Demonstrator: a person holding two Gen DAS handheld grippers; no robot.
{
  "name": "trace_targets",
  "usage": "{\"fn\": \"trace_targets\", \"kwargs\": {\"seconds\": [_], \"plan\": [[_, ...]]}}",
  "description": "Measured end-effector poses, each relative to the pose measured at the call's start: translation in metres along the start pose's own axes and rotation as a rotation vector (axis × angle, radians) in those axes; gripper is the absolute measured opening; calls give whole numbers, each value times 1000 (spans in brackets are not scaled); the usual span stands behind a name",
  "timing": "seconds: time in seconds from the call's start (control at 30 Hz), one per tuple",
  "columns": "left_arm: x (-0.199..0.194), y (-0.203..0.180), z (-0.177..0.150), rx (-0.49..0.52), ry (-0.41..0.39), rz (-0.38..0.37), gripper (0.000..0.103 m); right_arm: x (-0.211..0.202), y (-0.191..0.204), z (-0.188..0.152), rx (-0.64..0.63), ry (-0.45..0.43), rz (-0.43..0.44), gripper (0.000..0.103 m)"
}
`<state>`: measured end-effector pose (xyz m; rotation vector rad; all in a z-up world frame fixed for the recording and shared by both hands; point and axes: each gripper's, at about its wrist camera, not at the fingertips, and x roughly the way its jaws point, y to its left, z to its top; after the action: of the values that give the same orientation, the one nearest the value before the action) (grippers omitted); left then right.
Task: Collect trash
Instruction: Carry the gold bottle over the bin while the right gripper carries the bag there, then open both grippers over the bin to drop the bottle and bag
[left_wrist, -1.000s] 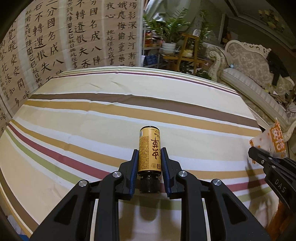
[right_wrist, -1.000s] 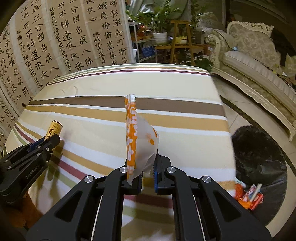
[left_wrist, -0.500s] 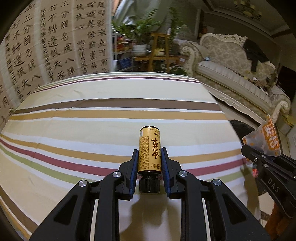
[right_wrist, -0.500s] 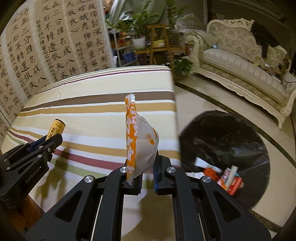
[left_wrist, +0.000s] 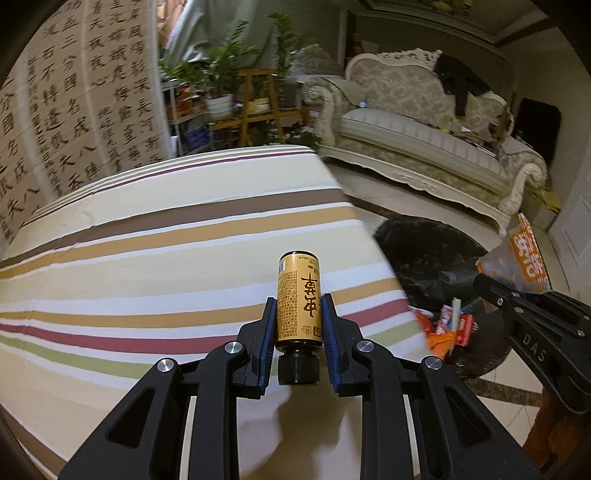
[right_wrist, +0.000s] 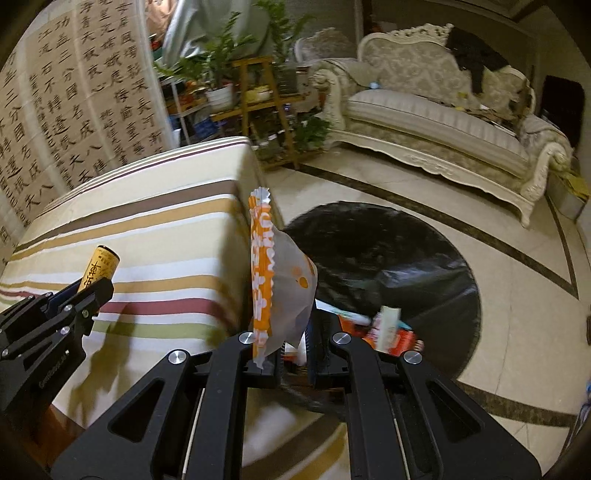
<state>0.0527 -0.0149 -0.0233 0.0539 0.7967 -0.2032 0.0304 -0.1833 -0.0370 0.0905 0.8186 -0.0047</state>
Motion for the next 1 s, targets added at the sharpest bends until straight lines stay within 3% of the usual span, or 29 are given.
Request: {"fn": "trace_targets", "kwargs": {"seconds": [0.47,1.0], "plan": [[17,-68,16,115,-17,-64,25,4,-61,1,86,-15,-68,9],[44,-93,27,147,13,-60,25,24,-85,6,118,16,-82,10]]}}
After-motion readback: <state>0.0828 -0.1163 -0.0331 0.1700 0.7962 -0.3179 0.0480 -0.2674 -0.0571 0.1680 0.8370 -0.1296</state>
